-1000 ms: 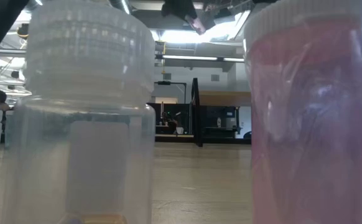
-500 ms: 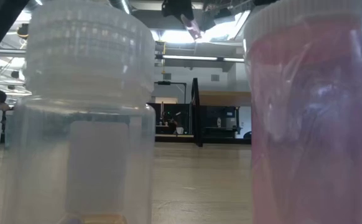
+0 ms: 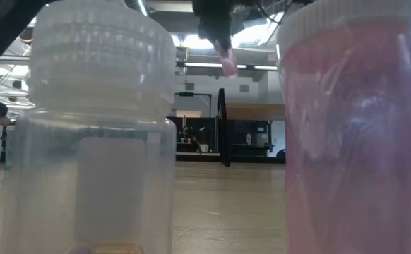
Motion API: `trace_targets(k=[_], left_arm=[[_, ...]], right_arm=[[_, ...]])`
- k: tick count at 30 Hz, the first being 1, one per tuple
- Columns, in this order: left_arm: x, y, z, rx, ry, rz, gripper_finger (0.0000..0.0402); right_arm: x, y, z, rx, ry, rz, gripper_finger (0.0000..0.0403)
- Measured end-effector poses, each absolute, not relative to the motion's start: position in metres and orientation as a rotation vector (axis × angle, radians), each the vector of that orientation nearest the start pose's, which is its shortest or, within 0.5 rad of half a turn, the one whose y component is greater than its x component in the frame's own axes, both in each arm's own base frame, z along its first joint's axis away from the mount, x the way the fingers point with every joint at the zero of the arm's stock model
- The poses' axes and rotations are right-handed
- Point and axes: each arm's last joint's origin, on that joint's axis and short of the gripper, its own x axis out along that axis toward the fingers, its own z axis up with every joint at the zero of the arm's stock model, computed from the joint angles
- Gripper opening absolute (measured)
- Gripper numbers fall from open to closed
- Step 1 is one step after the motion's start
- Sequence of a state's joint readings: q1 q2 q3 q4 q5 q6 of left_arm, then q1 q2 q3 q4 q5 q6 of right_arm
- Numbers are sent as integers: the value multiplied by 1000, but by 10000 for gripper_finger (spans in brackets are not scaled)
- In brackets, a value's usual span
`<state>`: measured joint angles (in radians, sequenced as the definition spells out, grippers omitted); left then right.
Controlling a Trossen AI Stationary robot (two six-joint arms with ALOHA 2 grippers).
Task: Pick and place medicine bottles onto shelf by color
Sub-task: Move the top pink pill bottle to the center of the table
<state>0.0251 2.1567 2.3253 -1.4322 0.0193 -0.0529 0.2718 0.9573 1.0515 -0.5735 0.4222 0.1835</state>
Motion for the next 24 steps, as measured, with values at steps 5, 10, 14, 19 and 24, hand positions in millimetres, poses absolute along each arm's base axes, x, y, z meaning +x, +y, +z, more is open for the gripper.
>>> trace_targets(k=[5, 10, 14, 19, 24], left_arm=[[437, 11, 311, -73, 1320, 38, 89], [446, 11, 288, -74, 1381, 38, 89], [454, 11, 274, -66, 1402, 32, 89], [463, 12, 268, -61, 1346, 28, 89], [467, 13, 267, -64, 1320, 31, 89]], right_arm=[[181, 40, 362, 60, 427, -129, 182], [179, 41, 363, 75, 428, -71, 182], [178, 41, 362, 74, 437, -64, 182], [176, 41, 358, 59, 489, -67, 182], [176, 43, 357, 80, 508, 23, 182]])
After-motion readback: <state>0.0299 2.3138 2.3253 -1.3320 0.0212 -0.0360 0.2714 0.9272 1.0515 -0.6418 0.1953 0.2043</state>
